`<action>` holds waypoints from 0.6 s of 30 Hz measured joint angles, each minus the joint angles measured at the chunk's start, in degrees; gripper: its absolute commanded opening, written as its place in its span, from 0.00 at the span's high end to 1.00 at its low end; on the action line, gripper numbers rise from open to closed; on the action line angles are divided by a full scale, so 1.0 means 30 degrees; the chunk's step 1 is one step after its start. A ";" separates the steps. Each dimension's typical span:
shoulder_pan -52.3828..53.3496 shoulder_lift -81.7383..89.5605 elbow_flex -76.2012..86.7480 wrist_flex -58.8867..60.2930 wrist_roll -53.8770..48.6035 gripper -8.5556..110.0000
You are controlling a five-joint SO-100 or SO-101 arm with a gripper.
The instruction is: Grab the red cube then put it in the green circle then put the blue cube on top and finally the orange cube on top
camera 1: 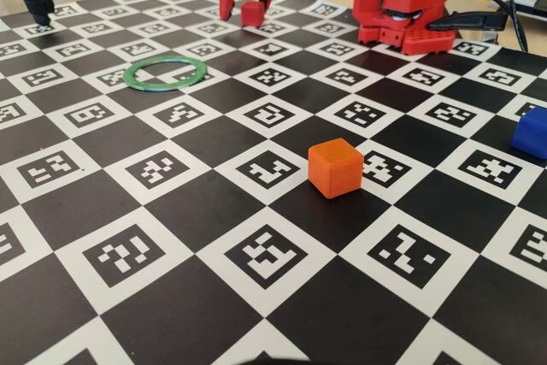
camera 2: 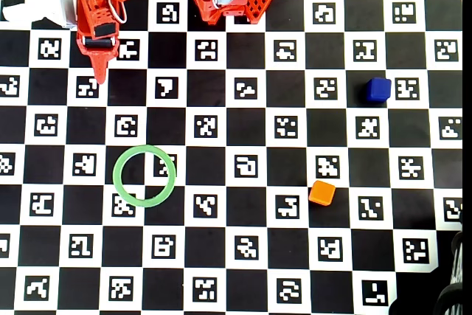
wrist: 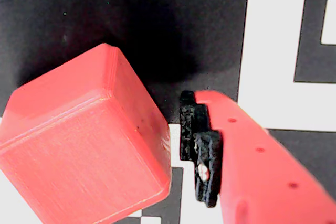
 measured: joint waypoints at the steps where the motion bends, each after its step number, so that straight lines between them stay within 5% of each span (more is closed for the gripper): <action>1: 0.0000 0.0000 0.0000 0.0000 -0.0117 0.57; 18: 0.0000 0.0000 0.0000 -0.0674 -0.3076 0.57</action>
